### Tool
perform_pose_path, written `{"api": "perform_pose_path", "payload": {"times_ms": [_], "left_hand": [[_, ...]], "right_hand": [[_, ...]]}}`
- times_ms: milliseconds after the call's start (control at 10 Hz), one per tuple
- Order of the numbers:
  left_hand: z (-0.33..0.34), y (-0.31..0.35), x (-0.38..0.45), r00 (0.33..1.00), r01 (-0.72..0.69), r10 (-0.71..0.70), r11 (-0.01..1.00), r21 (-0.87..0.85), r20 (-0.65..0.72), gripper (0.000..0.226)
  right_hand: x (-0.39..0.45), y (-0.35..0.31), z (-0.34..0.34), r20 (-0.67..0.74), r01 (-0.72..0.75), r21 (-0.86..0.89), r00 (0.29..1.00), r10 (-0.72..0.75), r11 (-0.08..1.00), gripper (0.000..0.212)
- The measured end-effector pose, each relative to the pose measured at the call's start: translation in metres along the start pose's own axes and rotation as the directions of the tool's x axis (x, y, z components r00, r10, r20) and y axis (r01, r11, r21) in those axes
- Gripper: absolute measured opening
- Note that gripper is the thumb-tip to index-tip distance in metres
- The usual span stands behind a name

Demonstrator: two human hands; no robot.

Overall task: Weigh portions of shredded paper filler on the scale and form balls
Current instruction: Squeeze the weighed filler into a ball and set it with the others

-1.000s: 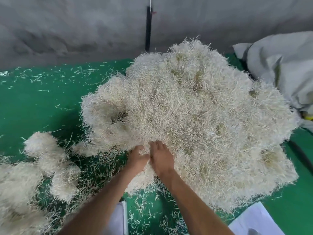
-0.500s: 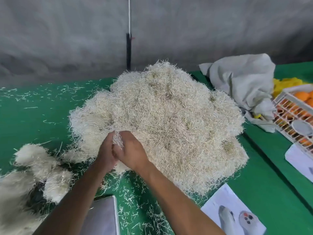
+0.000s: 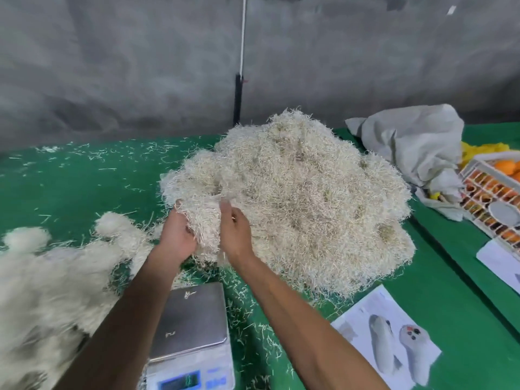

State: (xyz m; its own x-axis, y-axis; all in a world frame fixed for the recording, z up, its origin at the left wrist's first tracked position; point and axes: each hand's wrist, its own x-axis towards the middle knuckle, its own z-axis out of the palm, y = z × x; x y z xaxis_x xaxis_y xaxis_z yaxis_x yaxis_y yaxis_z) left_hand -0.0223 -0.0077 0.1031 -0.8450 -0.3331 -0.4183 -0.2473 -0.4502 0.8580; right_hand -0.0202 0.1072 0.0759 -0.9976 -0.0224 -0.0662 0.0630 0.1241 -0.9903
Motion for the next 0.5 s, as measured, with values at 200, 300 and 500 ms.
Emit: {"api": "perform_pose_path", "payload": {"times_ms": [200, 300, 500], "left_hand": [[-0.048, 0.017, -0.017, 0.980, 0.037, -0.039, 0.999, -0.013, -0.196, 0.082], [-0.054, 0.030, -0.037, 0.969, -0.029, -0.025, 0.977, -0.213, -0.246, 0.064], [-0.087, 0.021, -0.048, 0.959, -0.059, 0.026, 0.992, -0.111, -0.281, 0.035]], "right_hand": [[-0.016, 0.014, 0.025, -0.030, -0.317, 0.126, 0.946, 0.323, 0.940, 0.036], [-0.029, 0.021, 0.044, 0.173, -0.557, 0.191, 0.829, 0.531, 0.808, 0.052], [-0.046, 0.003, 0.067, 0.534, -0.725, 0.547, 0.687, 0.493, 0.417, 0.080]]}}
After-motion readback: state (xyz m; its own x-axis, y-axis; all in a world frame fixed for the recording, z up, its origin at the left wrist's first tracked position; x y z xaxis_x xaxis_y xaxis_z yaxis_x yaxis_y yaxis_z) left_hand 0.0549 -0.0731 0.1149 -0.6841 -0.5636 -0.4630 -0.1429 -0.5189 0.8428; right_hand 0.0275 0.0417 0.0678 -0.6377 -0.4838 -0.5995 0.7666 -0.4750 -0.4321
